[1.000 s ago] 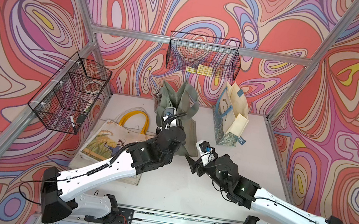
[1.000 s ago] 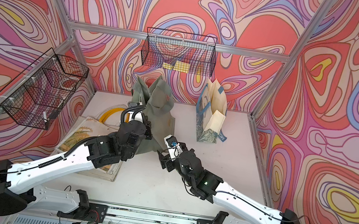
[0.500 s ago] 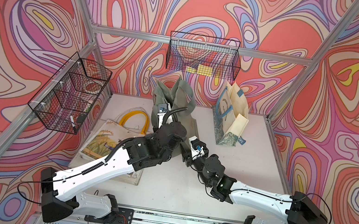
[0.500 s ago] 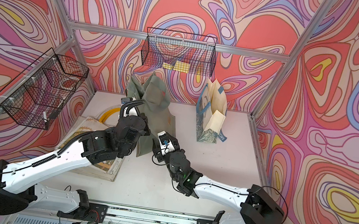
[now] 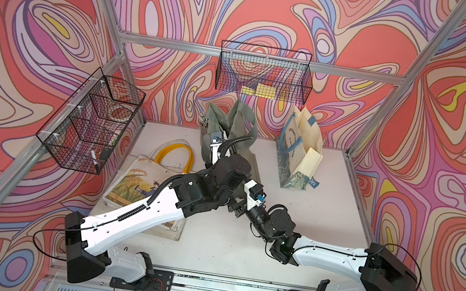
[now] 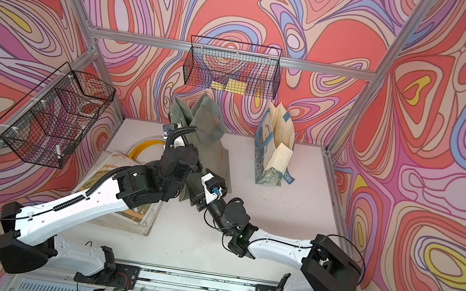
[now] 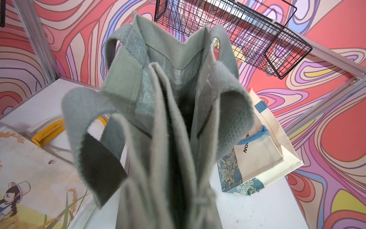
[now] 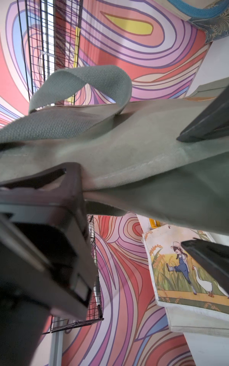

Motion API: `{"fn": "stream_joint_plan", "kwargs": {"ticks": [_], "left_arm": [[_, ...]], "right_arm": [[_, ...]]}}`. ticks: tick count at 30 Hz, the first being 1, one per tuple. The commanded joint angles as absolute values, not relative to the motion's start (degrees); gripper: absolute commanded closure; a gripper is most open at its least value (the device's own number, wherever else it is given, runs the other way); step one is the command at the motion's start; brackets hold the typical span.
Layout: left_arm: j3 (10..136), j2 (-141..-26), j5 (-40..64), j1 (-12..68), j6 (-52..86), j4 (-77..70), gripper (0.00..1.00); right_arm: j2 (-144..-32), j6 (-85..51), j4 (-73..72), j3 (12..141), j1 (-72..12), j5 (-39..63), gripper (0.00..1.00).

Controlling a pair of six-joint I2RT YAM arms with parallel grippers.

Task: Put away the canvas bag
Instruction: Press the canvas bag.

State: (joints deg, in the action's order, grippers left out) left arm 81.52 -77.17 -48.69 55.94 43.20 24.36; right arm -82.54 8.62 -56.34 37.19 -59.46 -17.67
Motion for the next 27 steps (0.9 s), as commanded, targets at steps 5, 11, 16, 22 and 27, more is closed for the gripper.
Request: {"fn": "stream_joint_plan", "kwargs": {"ticks": [5,11,16,22,27], "left_arm": [[84.87,-77.52,-50.63,56.25,48.83,22.97,1.0],[85.58,-77.54,-49.83,56.25,49.66,23.44,1.0],[85.77,-76.17,-49.64,56.29,49.57,24.34,1.0],[86.21,-74.81,-48.16,56.25,49.74,25.22,1.0],[85.52,-72.77,-48.89,56.25,49.82,25.23,1.0]], "right_arm": [[-90.53,14.21,-69.87,40.73,-64.0,-31.47,0.14],[-98.29,24.58,-76.71,46.81,-66.97,-42.26,0.12],[-98.53,23.67,-75.56,45.95,-66.74,-45.43,0.13],[-96.63,20.49,-69.12,44.38,-66.14,-43.93,0.2],[-92.42,12.17,-60.8,41.5,-63.73,-38.19,0.32]]}}
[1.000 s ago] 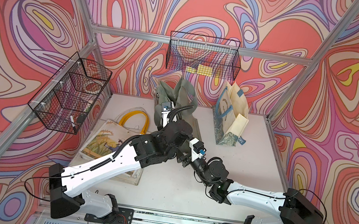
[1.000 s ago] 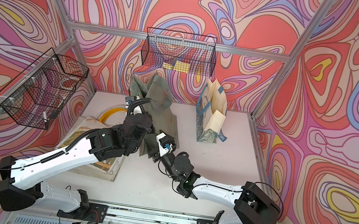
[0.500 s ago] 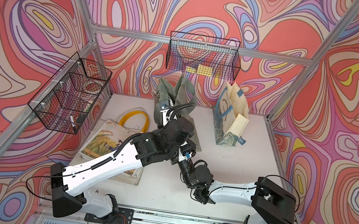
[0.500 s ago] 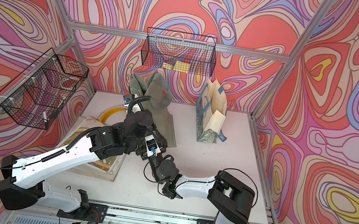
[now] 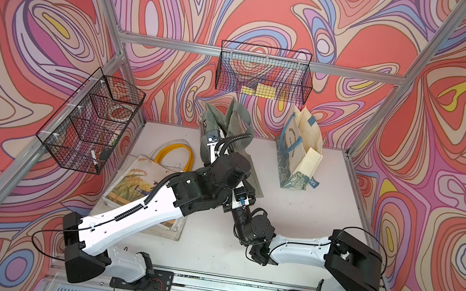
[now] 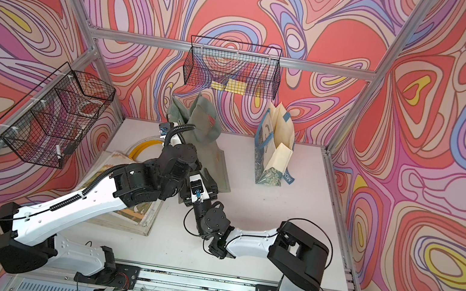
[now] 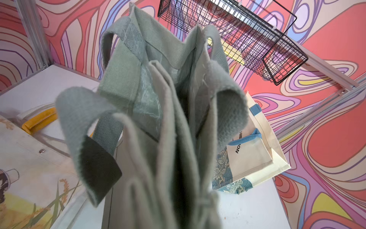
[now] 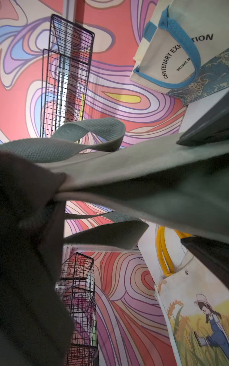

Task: Put away the canvas bag
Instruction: Press the canvas bag.

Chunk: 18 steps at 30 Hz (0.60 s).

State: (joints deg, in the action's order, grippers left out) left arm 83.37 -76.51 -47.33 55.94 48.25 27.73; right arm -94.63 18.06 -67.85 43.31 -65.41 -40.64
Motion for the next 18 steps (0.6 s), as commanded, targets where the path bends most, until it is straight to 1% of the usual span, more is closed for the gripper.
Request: {"fn": "stream_joint_plan", "kwargs": {"ticks": [1,2,3,5,9,12,18], "left_arm": [[85.51,-72.35,-48.88,56.25,49.81,25.22,1.0],[85.43,-71.95,-48.88,56.25,49.9,25.24,1.0],[85.43,-71.73,-48.8,56.26,50.17,25.33,1.0],[85.34,-71.3,-48.37,56.25,50.36,25.12,1.0],[85.34,-71.06,-48.07,56.25,51.06,25.29,1.0],[85.1,-70.54,-48.06,56.17,51.58,25.56,1.0],[84.62,-69.89,-46.79,55.78,52.78,26.14,1.0]], "right_arm": [[-91.71,11.08,-58.69,41.22,-63.13,-37.92,0.39],[-91.34,10.42,-56.27,41.5,-62.63,-38.58,0.48],[-91.04,10.09,-53.91,41.94,-62.29,-38.76,0.51],[-90.9,10.4,-50.42,42.84,-62.07,-38.71,0.53],[-91.31,11.53,-51.8,42.35,-61.79,-36.88,0.52],[-91.35,12.78,-53.77,41.15,-61.7,-36.51,0.54],[-90.27,17.26,-57.66,38.34,-61.62,-34.64,0.66]]}}
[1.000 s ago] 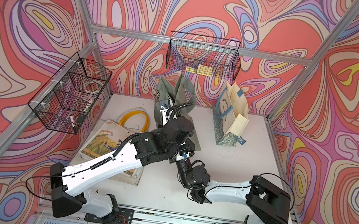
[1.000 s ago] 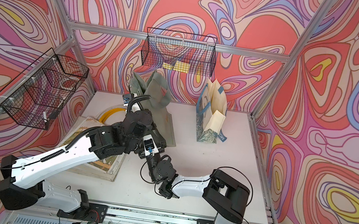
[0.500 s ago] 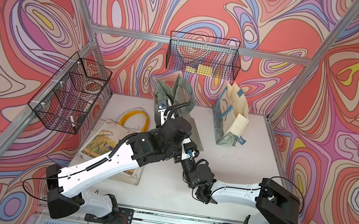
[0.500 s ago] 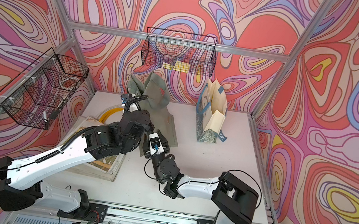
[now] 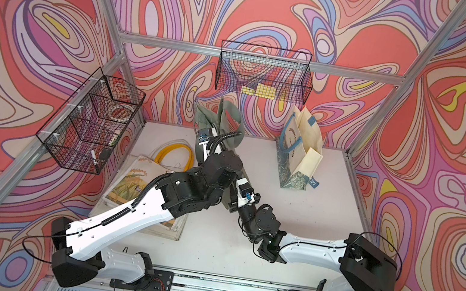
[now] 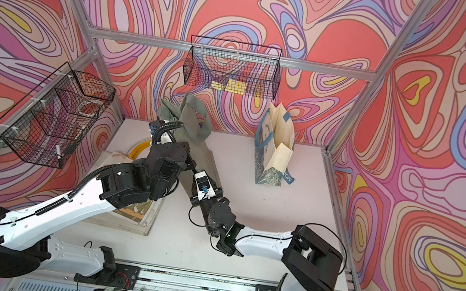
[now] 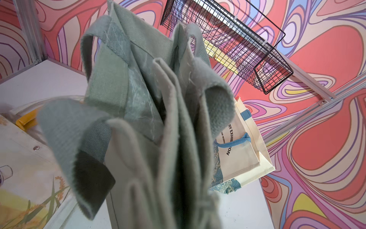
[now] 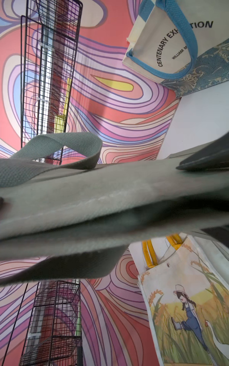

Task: Put away the canvas bag
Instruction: Press the canvas bag.

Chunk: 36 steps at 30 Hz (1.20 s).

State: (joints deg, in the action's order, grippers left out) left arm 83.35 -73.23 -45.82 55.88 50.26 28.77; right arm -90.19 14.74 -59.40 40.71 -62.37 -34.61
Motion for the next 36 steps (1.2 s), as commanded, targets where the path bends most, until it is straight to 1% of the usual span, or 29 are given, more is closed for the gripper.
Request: {"fn": "stream_joint_plan", "kwargs": {"ticks": [1,7,11,13,15,16,17,19,22,27,34,36], "left_arm": [[84.48,-69.87,-46.76,55.79,52.9,26.36,1.0],[82.47,-69.09,-43.65,54.67,53.53,27.2,1.0],[82.4,-69.65,-41.25,53.65,53.52,29.1,1.0],[82.35,-70.0,-39.81,53.24,53.73,30.21,0.95],[81.9,-70.22,-39.25,53.2,54.38,31.05,0.93],[81.51,-70.23,-39.05,53.1,54.93,31.49,0.89],[81.08,-70.23,-38.67,53.13,55.44,31.76,0.85],[80.43,-70.34,-38.03,53.15,56.24,32.38,0.78],[79.57,-70.57,-36.52,53.15,58.39,34.2,0.65],[77.64,-71.25,-33.76,53.12,61.98,35.46,0.58],[74.19,-73.2,-31.7,53.0,67.27,36.66,0.55],[73.24,-73.55,-31.54,52.92,68.48,36.11,0.53]], "right_arm": [[-89.96,18.14,-58.34,37.94,-61.61,-34.2,0.69],[-88.49,21.74,-59.15,36.31,-61.59,-31.27,0.82],[-87.0,22.82,-58.12,36.36,-61.56,-30.59,0.94],[-86.05,23.57,-56.05,37.04,-61.59,-30.67,1.0],[-85.03,24.44,-53.26,37.77,-61.52,-30.81,1.0],[-84.59,24.74,-52.35,37.83,-61.52,-30.68,1.0],[-84.18,25.14,-52.21,37.71,-61.54,-30.84,1.0],[-83.64,25.76,-51.85,37.75,-61.55,-32.15,1.0],[-82.89,26.55,-50.27,38.27,-61.58,-34.92,1.0],[-81.8,26.36,-47.74,38.85,-61.53,-36.54,1.0],[-81.29,26.08,-46.64,38.5,-61.67,-35.89,1.0],[-81.23,26.09,-46.4,38.41,-61.62,-35.39,1.0]]}}
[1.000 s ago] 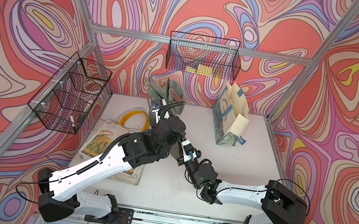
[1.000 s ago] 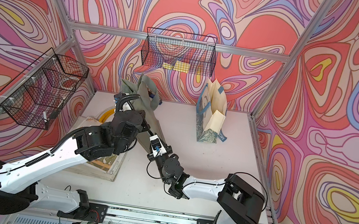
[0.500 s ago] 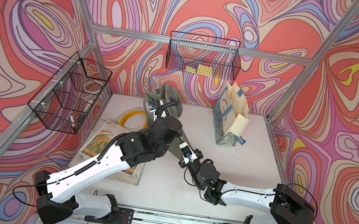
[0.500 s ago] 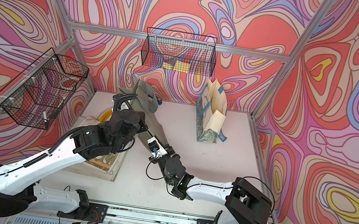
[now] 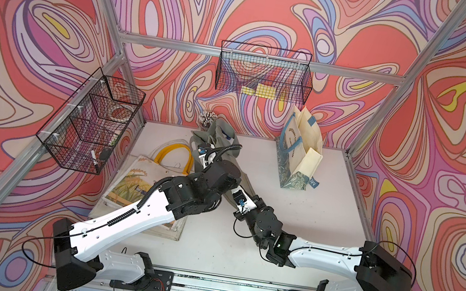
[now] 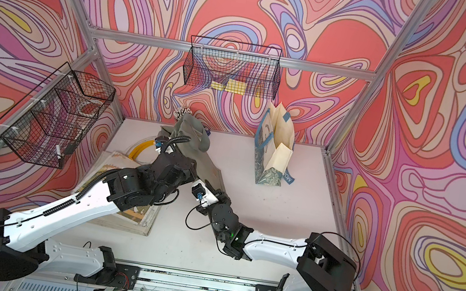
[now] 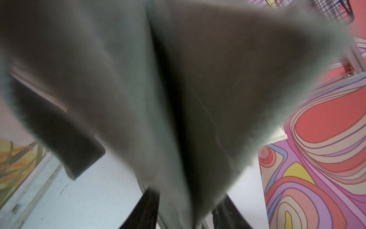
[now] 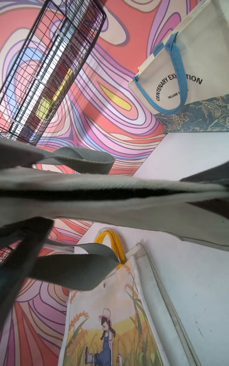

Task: Put away the canvas bag
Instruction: Press the canvas bag.

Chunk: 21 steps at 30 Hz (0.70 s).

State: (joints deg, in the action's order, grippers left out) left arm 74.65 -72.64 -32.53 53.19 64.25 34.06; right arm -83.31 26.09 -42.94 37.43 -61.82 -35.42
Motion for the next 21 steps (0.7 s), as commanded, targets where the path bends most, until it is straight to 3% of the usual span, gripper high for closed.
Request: {"fn": "stream_joint_plan", "kwargs": {"ticks": [1,13,16,21], "left_arm": [[72.96,-73.86,-31.53,52.76,68.79,35.7,0.52],[67.24,-68.71,-30.28,52.6,68.32,26.18,0.42],[66.03,-67.2,-27.09,51.55,66.46,24.18,0.31],[66.61,-66.75,-24.27,50.04,67.3,25.21,0.25]], "right_arm": [[-81.3,26.18,-46.0,38.35,-61.64,-34.94,1.0],[-83.42,25.45,-39.8,39.84,-61.96,-36.22,1.0],[-83.8,25.14,-40.07,40.05,-61.97,-35.95,1.0],[-84.76,25.12,-39.68,40.57,-62.07,-35.44,1.0]]}}
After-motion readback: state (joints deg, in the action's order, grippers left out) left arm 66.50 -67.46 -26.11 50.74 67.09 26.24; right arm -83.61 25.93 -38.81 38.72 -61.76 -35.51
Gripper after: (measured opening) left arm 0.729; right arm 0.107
